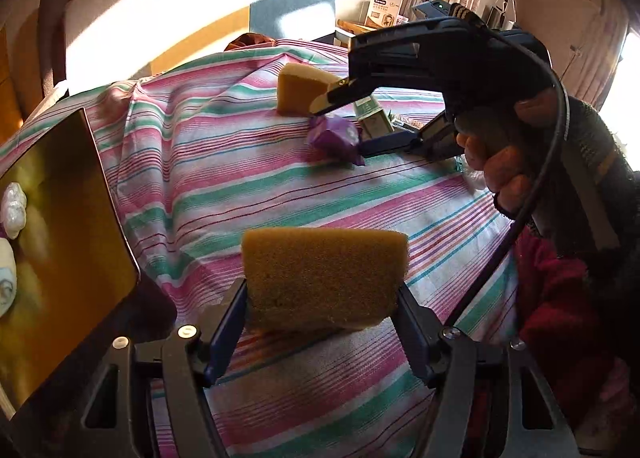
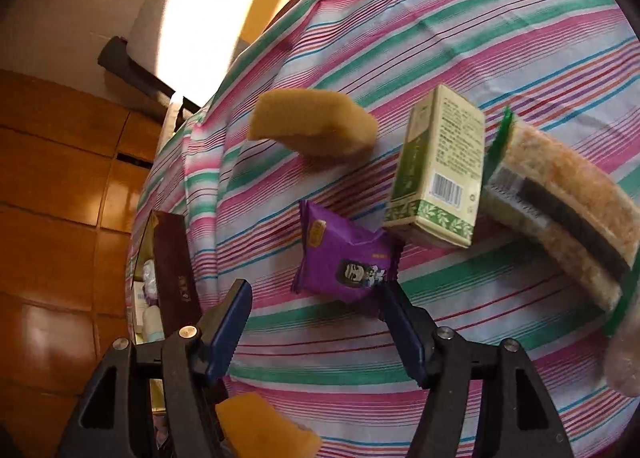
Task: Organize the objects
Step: 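Hold the sponge cake in the left tool while the right tool grasps the purple packet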
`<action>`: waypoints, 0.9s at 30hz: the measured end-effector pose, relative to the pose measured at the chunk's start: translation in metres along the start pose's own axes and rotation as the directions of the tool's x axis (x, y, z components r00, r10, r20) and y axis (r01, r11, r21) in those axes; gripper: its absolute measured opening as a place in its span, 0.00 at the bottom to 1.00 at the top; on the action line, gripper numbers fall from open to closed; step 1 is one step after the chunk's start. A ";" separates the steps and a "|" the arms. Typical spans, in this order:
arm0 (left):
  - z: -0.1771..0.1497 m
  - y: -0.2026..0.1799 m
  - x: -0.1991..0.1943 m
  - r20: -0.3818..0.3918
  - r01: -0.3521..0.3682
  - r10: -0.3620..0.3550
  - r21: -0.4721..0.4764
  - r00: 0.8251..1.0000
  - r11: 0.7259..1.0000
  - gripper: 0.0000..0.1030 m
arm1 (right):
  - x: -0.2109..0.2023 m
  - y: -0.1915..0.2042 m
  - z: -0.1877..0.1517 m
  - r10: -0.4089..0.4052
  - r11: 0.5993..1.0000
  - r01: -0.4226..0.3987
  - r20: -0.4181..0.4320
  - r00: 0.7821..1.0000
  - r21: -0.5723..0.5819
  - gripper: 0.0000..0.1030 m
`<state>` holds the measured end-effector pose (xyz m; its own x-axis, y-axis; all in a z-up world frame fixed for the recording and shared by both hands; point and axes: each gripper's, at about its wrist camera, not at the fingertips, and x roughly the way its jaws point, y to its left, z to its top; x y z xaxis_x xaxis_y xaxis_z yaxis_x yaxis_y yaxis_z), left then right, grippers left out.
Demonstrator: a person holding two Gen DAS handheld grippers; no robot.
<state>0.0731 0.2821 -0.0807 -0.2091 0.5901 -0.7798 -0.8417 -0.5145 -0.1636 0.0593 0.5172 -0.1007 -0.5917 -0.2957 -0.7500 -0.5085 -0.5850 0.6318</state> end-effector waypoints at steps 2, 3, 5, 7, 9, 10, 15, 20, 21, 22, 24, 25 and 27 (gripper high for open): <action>0.000 0.000 0.000 0.000 0.000 0.000 -0.002 1.000 1.000 0.68 | 0.001 0.007 -0.002 -0.009 0.999 0.009 -0.004 1.000 -0.036 0.66; 0.000 0.001 0.001 -0.002 0.001 -0.001 -0.003 1.000 1.000 0.68 | 0.000 0.008 -0.003 -0.006 0.999 0.006 -0.001 1.000 -0.037 0.66; 0.000 0.001 0.003 -0.009 0.001 -0.001 -0.006 1.000 1.000 0.68 | -0.004 0.008 -0.003 -0.024 0.999 0.024 0.020 1.000 -0.041 0.66; -0.001 0.001 0.004 -0.016 0.003 -0.003 -0.011 1.000 1.000 0.68 | -0.010 0.015 -0.005 -0.038 0.996 0.042 0.049 0.998 -0.075 0.66; -0.001 0.000 0.003 -0.016 0.006 -0.006 -0.011 1.000 1.000 0.68 | -0.014 0.035 -0.009 -0.066 0.981 0.080 0.083 0.994 -0.175 0.65; -0.003 -0.001 0.002 -0.018 0.007 -0.008 -0.011 1.000 1.000 0.68 | -0.015 0.047 -0.014 -0.109 0.959 0.133 0.109 0.988 -0.250 0.64; -0.003 -0.001 0.004 -0.025 0.012 -0.012 -0.003 1.000 1.000 0.68 | 0.006 0.089 -0.033 -0.354 0.707 0.381 0.168 0.920 -0.596 0.63; -0.003 0.003 0.007 -0.032 0.030 -0.031 -0.032 0.999 0.999 0.68 | 0.027 0.086 -0.021 -0.494 0.506 0.450 0.180 0.850 -0.736 0.63; -0.003 0.003 0.007 -0.033 0.031 -0.032 -0.032 0.999 0.999 0.68 | 0.034 0.086 -0.021 -0.515 0.482 0.439 0.160 0.842 -0.758 0.63; -0.003 0.002 0.007 -0.032 0.031 -0.032 -0.032 0.999 0.999 0.68 | 0.041 0.085 -0.020 -0.532 0.462 0.434 0.150 0.834 -0.774 0.63; -0.003 0.002 0.007 -0.031 0.032 -0.033 -0.031 0.999 0.999 0.68 | 0.054 0.083 -0.015 -0.555 0.438 0.441 0.151 0.818 -0.783 0.63; -0.003 0.002 0.007 -0.031 0.032 -0.033 -0.032 0.999 0.999 0.68 | 0.059 0.081 -0.010 -0.557 0.461 0.437 0.131 0.820 -0.772 0.61; -0.003 0.002 0.006 -0.031 0.036 -0.037 -0.032 0.999 0.999 0.67 | 0.062 0.076 -0.004 -0.522 0.543 0.413 0.091 0.848 -0.731 0.39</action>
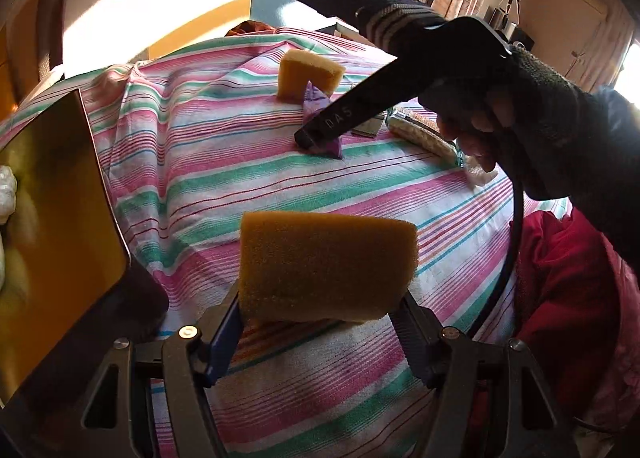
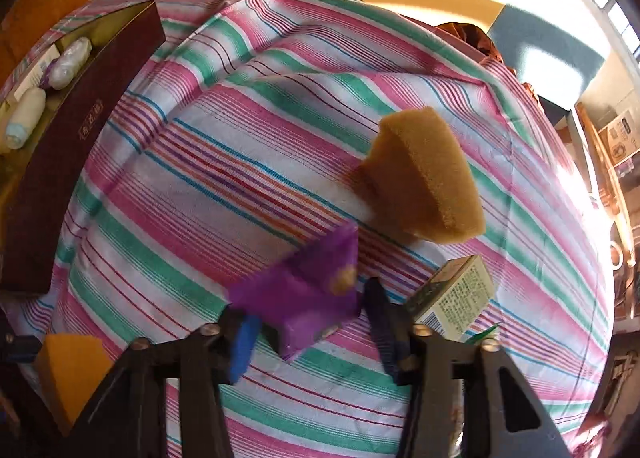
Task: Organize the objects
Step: 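Hold the sponge cake in the left tool while the right tool grasps the purple packet, then carry the sponge cake into the tray and release it with the left tool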
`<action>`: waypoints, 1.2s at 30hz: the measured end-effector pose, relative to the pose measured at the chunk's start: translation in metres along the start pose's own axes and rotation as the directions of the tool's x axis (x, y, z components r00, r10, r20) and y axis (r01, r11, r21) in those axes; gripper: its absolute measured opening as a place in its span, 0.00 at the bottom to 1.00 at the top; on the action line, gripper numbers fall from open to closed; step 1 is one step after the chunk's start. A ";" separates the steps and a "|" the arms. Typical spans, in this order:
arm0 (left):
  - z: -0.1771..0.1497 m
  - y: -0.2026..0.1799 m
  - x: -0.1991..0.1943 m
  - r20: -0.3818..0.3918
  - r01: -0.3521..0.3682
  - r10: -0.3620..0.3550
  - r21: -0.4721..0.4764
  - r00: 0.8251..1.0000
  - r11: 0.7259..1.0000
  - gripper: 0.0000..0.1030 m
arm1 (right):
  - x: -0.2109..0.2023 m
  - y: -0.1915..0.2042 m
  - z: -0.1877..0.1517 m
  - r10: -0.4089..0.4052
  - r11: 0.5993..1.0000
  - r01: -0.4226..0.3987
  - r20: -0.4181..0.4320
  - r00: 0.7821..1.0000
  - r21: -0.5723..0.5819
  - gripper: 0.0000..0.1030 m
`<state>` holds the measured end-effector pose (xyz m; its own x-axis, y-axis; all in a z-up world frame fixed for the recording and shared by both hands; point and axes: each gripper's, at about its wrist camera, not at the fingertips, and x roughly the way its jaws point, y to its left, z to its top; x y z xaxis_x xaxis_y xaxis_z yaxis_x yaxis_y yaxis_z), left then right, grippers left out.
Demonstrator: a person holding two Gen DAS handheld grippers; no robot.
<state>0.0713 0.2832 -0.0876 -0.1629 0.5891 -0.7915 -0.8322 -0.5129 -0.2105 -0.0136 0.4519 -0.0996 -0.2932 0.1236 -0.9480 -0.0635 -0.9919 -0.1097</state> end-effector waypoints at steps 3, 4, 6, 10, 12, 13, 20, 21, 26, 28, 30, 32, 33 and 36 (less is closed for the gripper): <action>0.000 0.001 -0.002 0.001 0.007 -0.007 -0.008 1.000 1.000 0.67 | -0.002 -0.001 -0.007 0.028 0.997 -0.030 0.026 0.999 0.067 0.37; 0.000 0.001 -0.002 0.001 0.008 -0.008 -0.010 1.000 1.000 0.67 | -0.003 -0.001 -0.011 0.049 0.994 -0.052 0.032 0.998 0.092 0.37; 0.000 0.001 -0.006 0.010 0.010 -0.010 -0.008 1.000 1.000 0.67 | -0.005 -0.002 -0.020 0.085 0.986 -0.090 0.039 0.996 0.143 0.37; -0.001 0.002 -0.021 0.030 0.015 -0.014 -0.011 0.999 1.000 0.67 | -0.006 -0.006 -0.038 0.153 0.961 -0.164 0.068 0.986 0.224 0.38; -0.001 0.004 -0.034 0.053 0.017 -0.016 -0.020 0.998 1.000 0.66 | -0.004 -0.007 -0.041 0.150 0.959 -0.165 0.079 0.985 0.230 0.38; 0.000 0.005 -0.042 0.067 0.015 -0.014 -0.021 0.998 1.000 0.66 | -0.003 -0.008 -0.041 0.150 0.959 -0.164 0.079 0.986 0.231 0.38; 0.001 0.043 -0.103 0.168 -0.032 0.052 -0.122 0.984 0.992 0.67 | -0.005 -0.005 -0.044 0.129 0.969 -0.148 0.106 0.986 0.196 0.39; 0.000 0.052 -0.111 0.175 -0.048 0.073 -0.145 0.982 0.988 0.67 | -0.005 -0.005 -0.044 0.127 0.970 -0.146 0.106 0.986 0.194 0.39; -0.015 0.111 -0.142 0.171 -0.142 0.198 -0.294 0.965 0.945 0.67 | -0.006 -0.002 -0.044 0.099 0.980 -0.117 0.114 0.989 0.163 0.39; -0.024 0.138 -0.148 0.149 -0.173 0.240 -0.362 0.959 0.916 0.67 | -0.007 -0.001 -0.043 0.091 0.982 -0.108 0.114 0.989 0.155 0.39; -0.033 0.161 -0.152 0.115 -0.189 0.262 -0.435 0.958 0.881 0.66 | -0.008 0.001 -0.043 0.086 0.983 -0.102 0.114 0.990 0.150 0.39; -0.039 0.179 -0.152 0.094 -0.185 0.262 -0.489 0.961 0.853 0.66 | -0.008 0.002 -0.042 0.085 0.984 -0.101 0.114 0.990 0.149 0.39; -0.041 0.184 -0.152 0.086 -0.193 0.271 -0.501 0.959 0.844 0.66 | -0.009 0.002 -0.042 0.083 0.984 -0.099 0.114 0.990 0.147 0.39; -0.043 0.194 -0.146 0.052 -0.215 0.282 -0.518 0.958 0.828 0.67 | -0.010 0.012 -0.042 0.080 0.985 -0.096 0.116 0.990 0.141 0.39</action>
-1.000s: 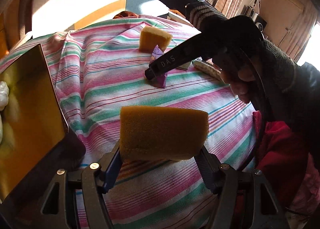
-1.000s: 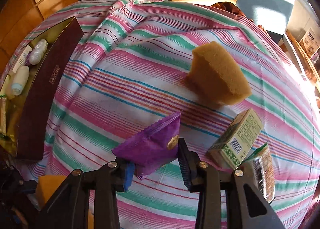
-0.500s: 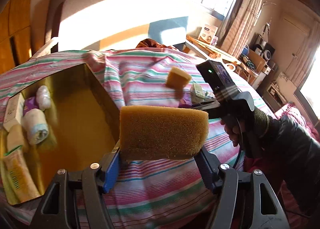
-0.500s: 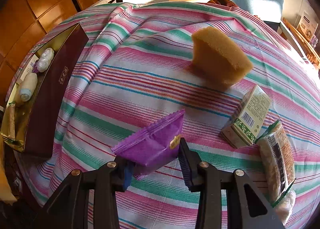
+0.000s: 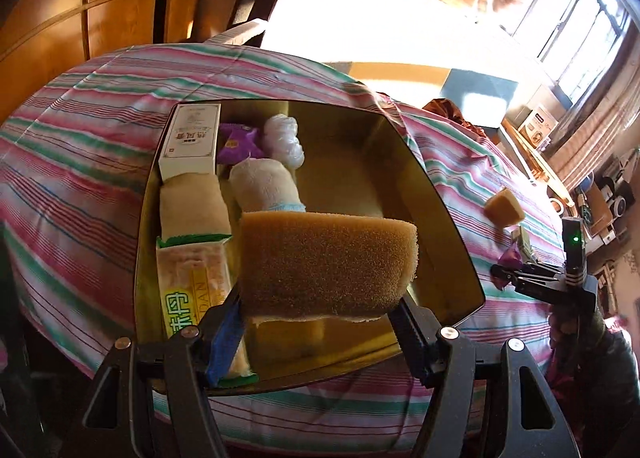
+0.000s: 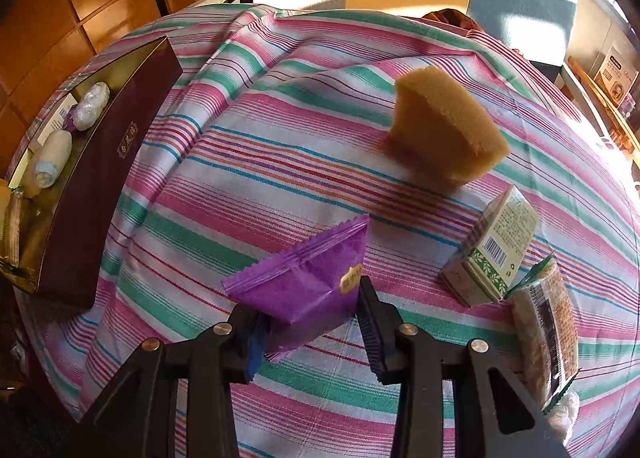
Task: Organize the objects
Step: 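Carry the sponge cake into the tray and release it with the left tool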
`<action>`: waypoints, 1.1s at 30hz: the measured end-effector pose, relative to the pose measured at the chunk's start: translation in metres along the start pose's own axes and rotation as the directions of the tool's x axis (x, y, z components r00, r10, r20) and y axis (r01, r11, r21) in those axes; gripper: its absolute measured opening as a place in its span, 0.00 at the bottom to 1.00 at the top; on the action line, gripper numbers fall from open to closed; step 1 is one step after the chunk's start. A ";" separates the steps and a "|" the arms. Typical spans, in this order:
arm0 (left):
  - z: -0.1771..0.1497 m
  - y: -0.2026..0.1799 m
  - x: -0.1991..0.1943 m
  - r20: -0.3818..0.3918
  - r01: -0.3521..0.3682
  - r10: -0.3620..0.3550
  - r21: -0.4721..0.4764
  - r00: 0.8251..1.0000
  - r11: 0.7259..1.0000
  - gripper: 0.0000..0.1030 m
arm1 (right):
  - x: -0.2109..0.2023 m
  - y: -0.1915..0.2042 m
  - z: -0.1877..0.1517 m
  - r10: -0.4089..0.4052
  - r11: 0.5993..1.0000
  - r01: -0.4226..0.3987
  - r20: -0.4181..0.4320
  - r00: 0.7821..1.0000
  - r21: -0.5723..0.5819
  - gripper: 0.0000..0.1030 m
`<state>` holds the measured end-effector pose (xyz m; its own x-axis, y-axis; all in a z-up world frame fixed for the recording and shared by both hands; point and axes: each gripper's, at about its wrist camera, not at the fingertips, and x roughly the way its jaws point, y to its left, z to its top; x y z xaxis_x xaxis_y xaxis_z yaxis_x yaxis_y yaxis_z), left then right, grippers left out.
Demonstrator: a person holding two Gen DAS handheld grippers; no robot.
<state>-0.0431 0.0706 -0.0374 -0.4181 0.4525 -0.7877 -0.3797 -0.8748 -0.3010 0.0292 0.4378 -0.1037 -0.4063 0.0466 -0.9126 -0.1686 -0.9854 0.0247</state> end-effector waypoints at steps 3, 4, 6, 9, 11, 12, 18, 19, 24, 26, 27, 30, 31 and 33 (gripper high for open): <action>0.000 0.004 0.011 -0.047 -0.021 0.020 -0.020 0.999 1.000 0.67 | -0.001 0.001 0.000 -0.005 1.000 0.005 0.001 1.000 -0.005 0.39; 0.001 0.004 0.015 -0.061 -0.036 0.035 -0.026 0.998 0.999 0.67 | -0.001 0.003 -0.001 -0.005 1.000 0.005 0.001 1.000 -0.005 0.39; -0.001 0.005 0.021 -0.086 -0.047 0.044 -0.026 0.995 0.999 0.68 | -0.001 0.002 -0.001 -0.003 1.000 0.003 0.001 1.000 -0.003 0.39; -0.003 0.003 0.026 -0.100 -0.090 0.089 -0.007 0.991 0.996 0.73 | 0.000 0.002 0.001 -0.004 1.000 0.004 0.001 1.000 -0.005 0.39; -0.004 0.002 0.026 -0.093 -0.100 0.100 0.000 0.991 0.995 0.80 | 0.000 0.002 0.001 -0.004 1.000 0.004 0.001 1.000 -0.004 0.39; -0.004 0.001 0.025 -0.087 -0.104 0.104 0.001 0.991 0.995 0.82 | -0.001 0.002 0.001 -0.004 1.000 0.004 0.001 1.000 -0.004 0.39; -0.002 -0.002 0.016 -0.007 -0.184 0.185 0.053 0.983 0.981 0.82 | 0.002 0.004 0.003 -0.009 1.000 0.009 0.002 1.000 -0.010 0.39; -0.002 -0.003 0.015 0.013 -0.206 0.206 0.067 0.978 0.976 0.82 | 0.002 0.004 0.004 -0.010 1.000 0.010 0.003 1.000 -0.012 0.39; -0.004 -0.017 0.000 0.119 -0.267 0.252 0.123 0.960 0.956 0.83 | 0.003 0.005 0.005 -0.017 1.000 0.017 0.005 1.000 -0.021 0.39; -0.004 -0.022 -0.005 0.142 -0.262 0.244 0.134 0.959 0.956 0.83 | 0.003 0.005 0.004 -0.018 1.000 0.019 0.007 1.000 -0.022 0.39; -0.004 -0.024 -0.007 0.146 -0.254 0.234 0.136 0.961 0.958 0.83 | 0.003 0.006 0.004 -0.020 1.000 0.020 0.008 1.000 -0.022 0.39; -0.004 -0.027 -0.012 0.153 -0.240 0.219 0.138 0.964 0.961 0.83 | 0.003 0.007 0.003 -0.029 0.999 0.029 0.011 1.000 -0.022 0.39; -0.005 -0.029 -0.013 0.155 -0.236 0.215 0.138 0.964 0.962 0.83 | 0.003 0.007 0.003 -0.031 0.999 0.032 0.011 0.999 -0.019 0.39; -0.005 -0.030 -0.015 0.160 -0.230 0.208 0.139 0.965 0.963 0.83 | 0.003 0.008 0.003 -0.043 0.999 0.043 0.010 0.999 -0.008 0.39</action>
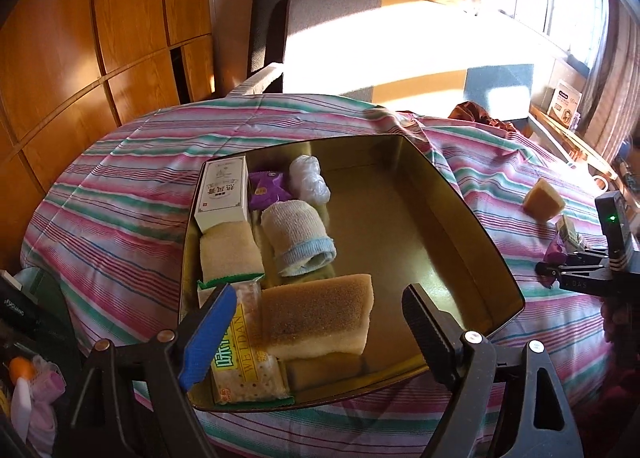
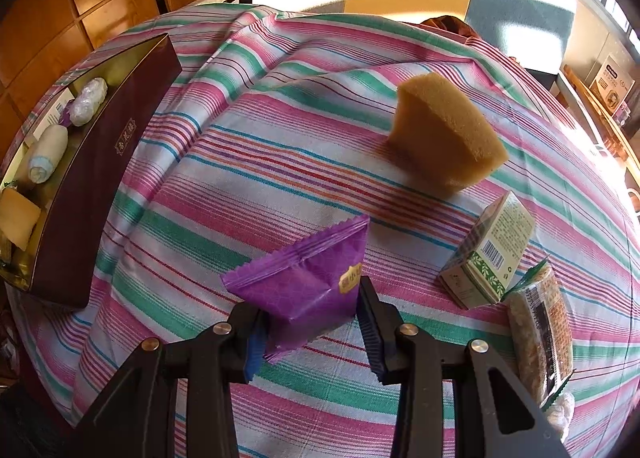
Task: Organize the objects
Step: 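Carry the sponge cake into the tray and release it with the left tool, then carry the purple packet into the tray and release it with the right tool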
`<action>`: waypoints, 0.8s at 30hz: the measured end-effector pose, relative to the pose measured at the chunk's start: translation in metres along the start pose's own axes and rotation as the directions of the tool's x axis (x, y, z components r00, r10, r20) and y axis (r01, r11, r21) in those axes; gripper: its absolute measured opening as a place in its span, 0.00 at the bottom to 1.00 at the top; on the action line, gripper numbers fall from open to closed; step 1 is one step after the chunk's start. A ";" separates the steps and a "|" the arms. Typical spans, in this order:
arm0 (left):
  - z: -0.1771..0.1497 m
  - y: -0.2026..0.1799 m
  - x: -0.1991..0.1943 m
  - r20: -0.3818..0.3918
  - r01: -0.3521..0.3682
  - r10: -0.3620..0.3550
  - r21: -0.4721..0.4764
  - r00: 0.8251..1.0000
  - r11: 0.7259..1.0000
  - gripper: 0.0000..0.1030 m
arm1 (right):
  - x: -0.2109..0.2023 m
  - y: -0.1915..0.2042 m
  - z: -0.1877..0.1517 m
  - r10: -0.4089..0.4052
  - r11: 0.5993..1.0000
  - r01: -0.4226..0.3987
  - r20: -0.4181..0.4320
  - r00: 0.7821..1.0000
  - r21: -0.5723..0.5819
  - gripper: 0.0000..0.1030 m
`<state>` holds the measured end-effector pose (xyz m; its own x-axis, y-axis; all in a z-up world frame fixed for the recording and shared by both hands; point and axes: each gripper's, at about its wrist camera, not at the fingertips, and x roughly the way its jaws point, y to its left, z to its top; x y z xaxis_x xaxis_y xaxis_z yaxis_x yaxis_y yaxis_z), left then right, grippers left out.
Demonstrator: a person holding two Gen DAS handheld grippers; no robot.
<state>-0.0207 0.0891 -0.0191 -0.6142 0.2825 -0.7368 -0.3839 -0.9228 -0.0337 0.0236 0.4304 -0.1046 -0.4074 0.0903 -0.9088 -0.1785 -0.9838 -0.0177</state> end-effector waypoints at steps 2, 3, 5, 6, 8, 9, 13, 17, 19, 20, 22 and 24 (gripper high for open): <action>-0.001 -0.002 -0.002 0.002 0.011 -0.011 0.000 1.000 1.000 0.83 | -0.001 0.003 0.000 -0.021 1.000 0.021 -0.002 1.000 0.020 0.38; -0.001 -0.002 -0.003 0.004 0.015 -0.015 0.000 1.000 1.000 0.83 | -0.002 0.005 -0.001 -0.035 0.999 0.035 -0.001 0.999 0.029 0.38; -0.002 -0.003 -0.004 0.004 0.026 -0.026 -0.005 1.000 1.000 0.83 | -0.003 0.009 -0.002 -0.058 0.997 0.058 0.000 0.998 0.050 0.36; -0.003 -0.003 -0.004 0.003 0.032 -0.032 -0.007 0.999 0.999 0.83 | -0.004 0.011 -0.003 -0.066 0.996 0.066 0.000 0.998 0.058 0.36; -0.004 -0.003 -0.005 0.006 0.042 -0.042 -0.009 0.999 0.999 0.83 | -0.007 0.013 -0.006 -0.071 0.994 0.071 -0.001 0.997 0.081 0.35; -0.005 -0.003 -0.005 0.008 0.048 -0.048 -0.010 0.999 0.999 0.83 | -0.008 0.014 -0.007 -0.069 0.993 0.069 -0.002 0.998 0.097 0.35; -0.007 -0.002 -0.004 0.006 0.062 -0.062 -0.019 0.998 0.998 0.83 | -0.012 0.018 -0.011 -0.059 0.989 0.059 -0.003 0.998 0.136 0.36; -0.009 -0.001 -0.003 0.002 0.077 -0.077 -0.025 0.997 0.997 0.83 | -0.015 0.026 -0.017 -0.061 0.986 0.060 0.004 0.998 0.158 0.36; -0.010 -0.001 -0.004 0.005 0.082 -0.082 -0.028 0.997 0.996 0.84 | -0.016 0.029 -0.019 -0.058 0.985 0.057 0.005 0.998 0.166 0.36; -0.010 -0.001 -0.004 0.006 0.085 -0.084 -0.029 0.996 0.996 0.84 | -0.017 0.032 -0.020 -0.056 0.984 0.055 0.005 0.998 0.171 0.36; -0.011 0.000 -0.005 0.008 0.088 -0.088 -0.033 0.996 0.996 0.84 | -0.019 0.032 -0.022 -0.045 0.981 0.043 0.006 0.999 0.191 0.36; -0.012 0.002 -0.006 0.011 0.094 -0.093 -0.041 0.996 0.995 0.84 | -0.022 0.032 -0.022 -0.029 0.975 0.026 0.012 1.000 0.219 0.35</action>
<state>-0.0100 0.0821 -0.0224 -0.5835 0.3701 -0.7229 -0.4113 -0.9022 -0.1299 0.0462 0.3940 -0.0942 -0.4123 0.1210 -0.9030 -0.3811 -0.9232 0.0503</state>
